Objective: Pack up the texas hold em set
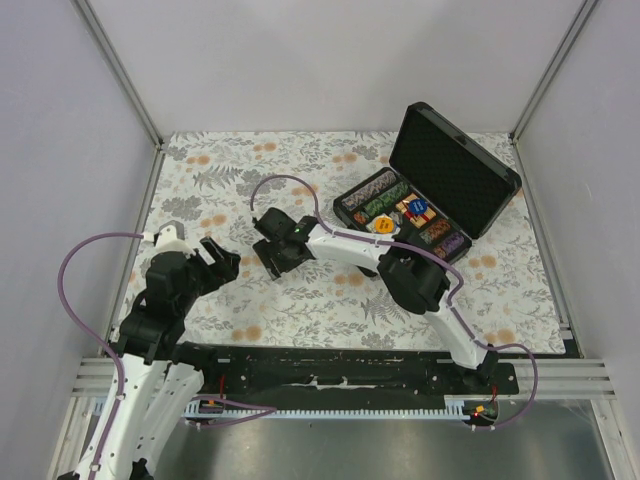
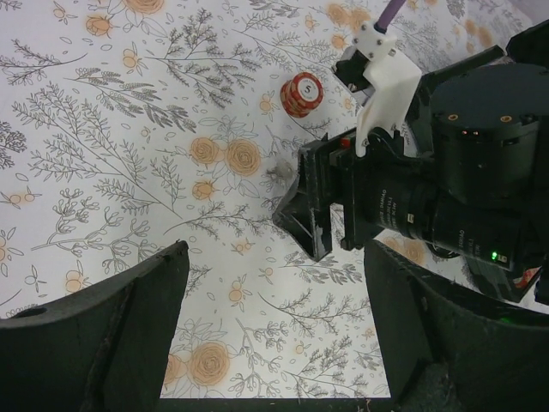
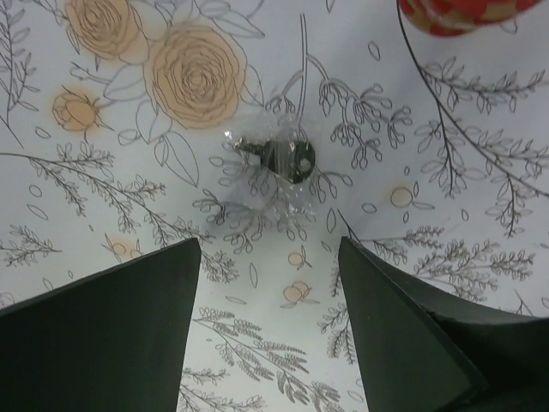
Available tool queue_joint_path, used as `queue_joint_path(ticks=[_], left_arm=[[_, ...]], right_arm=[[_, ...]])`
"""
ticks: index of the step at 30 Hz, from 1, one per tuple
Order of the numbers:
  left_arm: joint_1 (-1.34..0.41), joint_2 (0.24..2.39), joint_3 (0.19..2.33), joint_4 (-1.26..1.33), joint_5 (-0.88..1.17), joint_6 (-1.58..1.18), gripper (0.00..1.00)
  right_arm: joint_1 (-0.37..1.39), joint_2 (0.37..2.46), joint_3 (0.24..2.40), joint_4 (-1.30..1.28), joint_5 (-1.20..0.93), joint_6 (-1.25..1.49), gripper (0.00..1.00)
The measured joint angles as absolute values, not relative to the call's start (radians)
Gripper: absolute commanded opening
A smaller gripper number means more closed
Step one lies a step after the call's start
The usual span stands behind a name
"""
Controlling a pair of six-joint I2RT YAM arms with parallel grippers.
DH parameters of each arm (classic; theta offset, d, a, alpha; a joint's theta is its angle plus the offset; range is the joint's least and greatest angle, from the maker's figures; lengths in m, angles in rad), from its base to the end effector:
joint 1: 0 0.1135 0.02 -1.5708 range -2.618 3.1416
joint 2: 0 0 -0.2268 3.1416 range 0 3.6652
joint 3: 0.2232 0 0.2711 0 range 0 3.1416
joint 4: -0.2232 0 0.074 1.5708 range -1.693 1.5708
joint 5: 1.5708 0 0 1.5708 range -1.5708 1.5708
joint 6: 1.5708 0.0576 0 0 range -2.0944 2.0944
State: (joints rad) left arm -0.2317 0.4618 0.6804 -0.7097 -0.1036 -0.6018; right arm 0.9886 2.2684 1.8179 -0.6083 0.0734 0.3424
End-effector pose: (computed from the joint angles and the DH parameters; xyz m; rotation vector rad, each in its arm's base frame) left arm 0.1744 -0.0350 0.2686 -0.4469 2.0357 -0.4065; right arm 0.2753 0.4105 0.1116 -0.8241 2.5423 0.3547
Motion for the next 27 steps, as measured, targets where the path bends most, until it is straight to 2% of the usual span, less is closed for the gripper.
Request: queue_joint_path(ticks=[4,7,13,15,27], left_arm=[[-0.234,0.462,0.68,-0.71,-0.104,-0.602,0.88],[-0.234,0.462,0.68,-0.71,-0.104,-0.602,0.88],[-0.234,0.462,0.68,-0.71,-0.105,-0.602,0.88],[-0.234,0.462,0.68,-0.71,-0.107,-0.602,0.88],[-0.237,0.462,0.68,-0.71,-0.107,-0.602,0.88]], right_arm=[[0.991,2.31,1.876,-0.581,0.088,0.31,0.72],[0.991,2.342,1.915,-0.562,0.107,0.285,0.65],[0.991,2.373,1.954,-0.555,0.134,0.26,0.35],[0.991,2.373,1.954,-0.557,0.135,0.262,0.29],[0.992,2.326,1.916,-0.606,0.235,0.271,0.29]])
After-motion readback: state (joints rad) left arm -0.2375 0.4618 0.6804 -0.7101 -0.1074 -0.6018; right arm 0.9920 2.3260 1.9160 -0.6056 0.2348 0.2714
